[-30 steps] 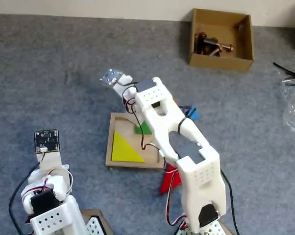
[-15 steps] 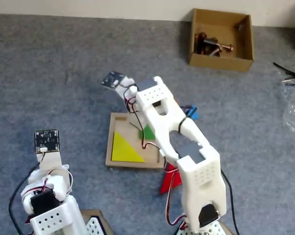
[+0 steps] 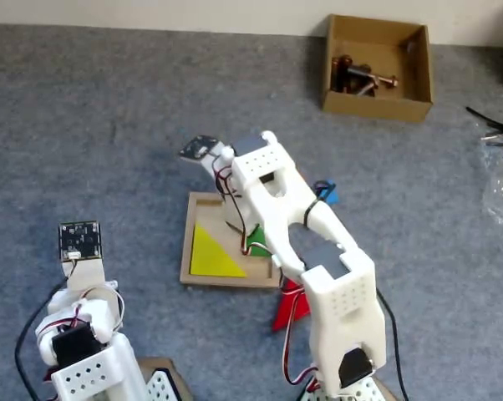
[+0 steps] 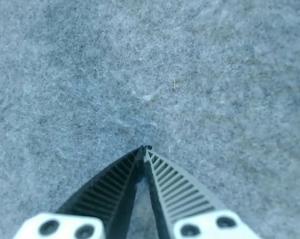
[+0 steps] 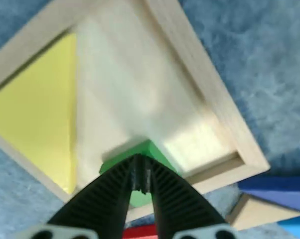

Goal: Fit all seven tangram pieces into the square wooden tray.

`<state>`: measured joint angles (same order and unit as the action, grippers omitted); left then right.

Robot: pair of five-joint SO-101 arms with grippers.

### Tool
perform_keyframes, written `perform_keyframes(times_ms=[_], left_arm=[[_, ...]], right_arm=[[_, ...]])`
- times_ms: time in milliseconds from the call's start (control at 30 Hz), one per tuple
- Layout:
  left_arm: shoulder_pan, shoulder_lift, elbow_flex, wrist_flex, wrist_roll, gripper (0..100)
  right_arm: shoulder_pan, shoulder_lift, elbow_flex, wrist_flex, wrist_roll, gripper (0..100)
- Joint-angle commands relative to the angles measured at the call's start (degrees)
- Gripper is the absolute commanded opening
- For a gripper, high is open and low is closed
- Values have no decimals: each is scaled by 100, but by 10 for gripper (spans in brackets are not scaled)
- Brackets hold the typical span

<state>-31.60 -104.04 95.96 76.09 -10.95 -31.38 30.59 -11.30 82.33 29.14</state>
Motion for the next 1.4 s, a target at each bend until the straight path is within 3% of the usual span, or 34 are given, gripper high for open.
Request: perform_keyframes(times_ms=[0,633,1000,1367], left_arm=[[101,-31,119,53,44,6],[101,-31,119,53,44,6],[101,-31,119,53,44,6],[101,-31,119,53,44,6]], right_arm=[[66,-48,48,242,-149,19],[-338,-92,40,1112,-176,19],[-734,-1710,75,1112,-448,24],[-1552,-1745,1244,-163,-448,24]])
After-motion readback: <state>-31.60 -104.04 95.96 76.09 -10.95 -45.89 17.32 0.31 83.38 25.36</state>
